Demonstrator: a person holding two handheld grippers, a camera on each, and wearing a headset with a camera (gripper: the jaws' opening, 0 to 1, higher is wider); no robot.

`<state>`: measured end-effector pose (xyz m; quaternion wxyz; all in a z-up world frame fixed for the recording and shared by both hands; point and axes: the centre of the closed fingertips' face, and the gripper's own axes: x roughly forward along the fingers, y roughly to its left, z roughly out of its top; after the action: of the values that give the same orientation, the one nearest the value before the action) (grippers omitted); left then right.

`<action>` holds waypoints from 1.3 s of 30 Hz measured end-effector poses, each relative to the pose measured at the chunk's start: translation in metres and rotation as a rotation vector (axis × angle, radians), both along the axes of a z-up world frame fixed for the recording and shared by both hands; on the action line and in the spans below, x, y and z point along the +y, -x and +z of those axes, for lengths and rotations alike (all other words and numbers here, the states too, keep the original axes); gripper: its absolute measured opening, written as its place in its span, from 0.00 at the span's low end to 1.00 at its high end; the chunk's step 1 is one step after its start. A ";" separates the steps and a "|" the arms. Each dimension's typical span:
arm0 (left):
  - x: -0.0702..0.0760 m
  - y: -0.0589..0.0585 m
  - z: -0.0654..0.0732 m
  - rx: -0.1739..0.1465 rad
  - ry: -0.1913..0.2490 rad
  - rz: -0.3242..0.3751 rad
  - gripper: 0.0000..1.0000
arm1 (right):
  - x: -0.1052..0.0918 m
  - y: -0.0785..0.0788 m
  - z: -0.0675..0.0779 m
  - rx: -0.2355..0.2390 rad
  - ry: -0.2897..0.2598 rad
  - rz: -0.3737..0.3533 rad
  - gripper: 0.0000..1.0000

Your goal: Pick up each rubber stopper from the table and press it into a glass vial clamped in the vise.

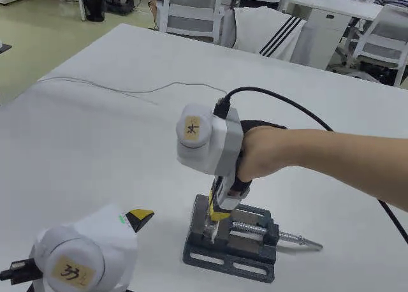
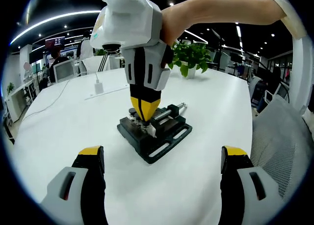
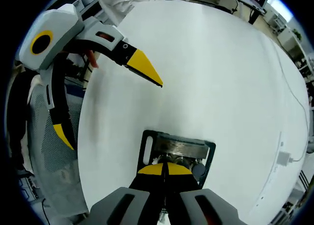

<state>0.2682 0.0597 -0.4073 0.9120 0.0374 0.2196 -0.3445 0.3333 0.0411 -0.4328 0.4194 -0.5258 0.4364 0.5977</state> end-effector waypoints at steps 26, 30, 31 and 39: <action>0.016 0.013 0.004 -0.007 -0.026 0.038 0.99 | -0.007 0.001 0.003 -0.010 -0.232 -0.141 0.27; 0.016 0.013 0.004 -0.006 -0.023 0.040 0.99 | -0.013 0.007 0.007 -0.014 -0.339 -0.195 0.45; 0.016 0.013 0.004 -0.005 -0.023 0.039 0.99 | -0.018 0.008 0.007 -0.018 -0.360 -0.219 0.52; 0.011 0.012 0.002 0.002 -0.020 0.025 0.99 | -0.051 0.001 -0.001 -0.054 -0.494 -0.465 0.90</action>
<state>0.2564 0.0712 -0.4048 0.9155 0.0432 0.2245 -0.3309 0.3328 -0.0098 -0.4336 0.6707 -0.3105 0.3753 0.5594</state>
